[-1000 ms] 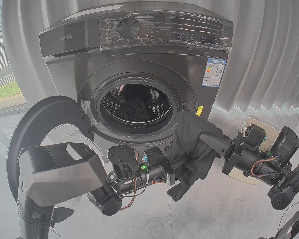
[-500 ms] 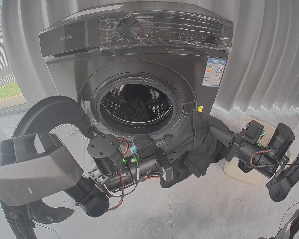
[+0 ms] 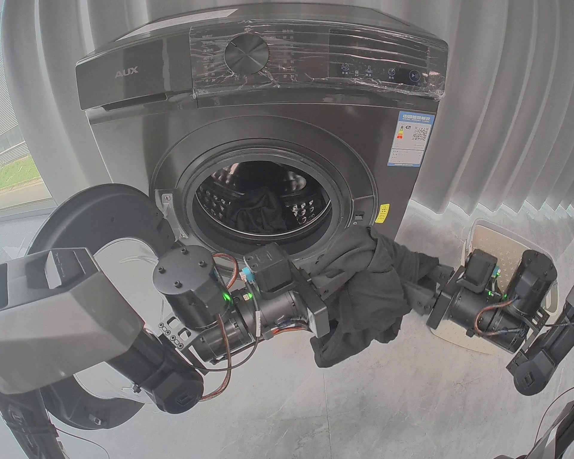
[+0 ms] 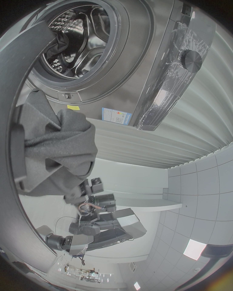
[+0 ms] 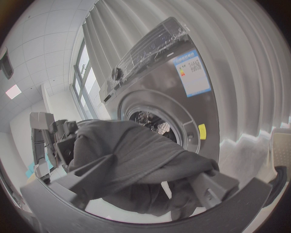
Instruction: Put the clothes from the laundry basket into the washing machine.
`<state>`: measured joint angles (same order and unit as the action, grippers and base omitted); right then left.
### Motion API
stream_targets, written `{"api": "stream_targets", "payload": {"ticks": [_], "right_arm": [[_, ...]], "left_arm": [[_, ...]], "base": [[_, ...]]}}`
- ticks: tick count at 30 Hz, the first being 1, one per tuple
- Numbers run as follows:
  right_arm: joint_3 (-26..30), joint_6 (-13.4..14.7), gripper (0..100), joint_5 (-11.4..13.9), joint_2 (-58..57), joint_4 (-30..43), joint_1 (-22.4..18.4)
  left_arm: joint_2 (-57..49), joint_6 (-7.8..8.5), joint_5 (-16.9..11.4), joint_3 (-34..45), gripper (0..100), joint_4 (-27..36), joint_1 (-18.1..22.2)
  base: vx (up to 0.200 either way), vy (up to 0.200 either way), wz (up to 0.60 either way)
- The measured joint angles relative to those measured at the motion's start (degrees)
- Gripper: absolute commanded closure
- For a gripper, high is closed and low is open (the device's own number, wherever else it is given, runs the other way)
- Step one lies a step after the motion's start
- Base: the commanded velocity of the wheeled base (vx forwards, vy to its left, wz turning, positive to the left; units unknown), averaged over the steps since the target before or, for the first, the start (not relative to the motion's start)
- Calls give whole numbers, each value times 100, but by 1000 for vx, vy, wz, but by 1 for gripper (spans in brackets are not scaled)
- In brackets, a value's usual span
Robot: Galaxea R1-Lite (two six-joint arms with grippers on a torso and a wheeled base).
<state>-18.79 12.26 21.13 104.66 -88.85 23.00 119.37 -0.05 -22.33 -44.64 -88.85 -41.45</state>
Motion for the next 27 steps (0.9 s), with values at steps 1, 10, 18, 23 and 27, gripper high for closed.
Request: {"api": "stream_targets", "payload": {"ticks": [1,10,18,23,27], "right_arm": [[123,-9,0,29,-5,0,15],[1215,-294,0,785,-254,9,254],[1226,-491,0,873,-477,9,271],[870,-740,0,851,-494,6,-101],[666,-791,0,848,-345,9,-302]], "left_arm": [[0,-11,28,-41,100,2,16],[1,-101,176,-423,100,20,151],[4,-107,208,-516,100,28,171],[-13,-101,189,-513,100,27,143],[-33,-101,169,-505,100,20,121]], "base": [[0,0,0],[0,0,0],[0,0,0],[0,0,0],[0,0,0]]}}
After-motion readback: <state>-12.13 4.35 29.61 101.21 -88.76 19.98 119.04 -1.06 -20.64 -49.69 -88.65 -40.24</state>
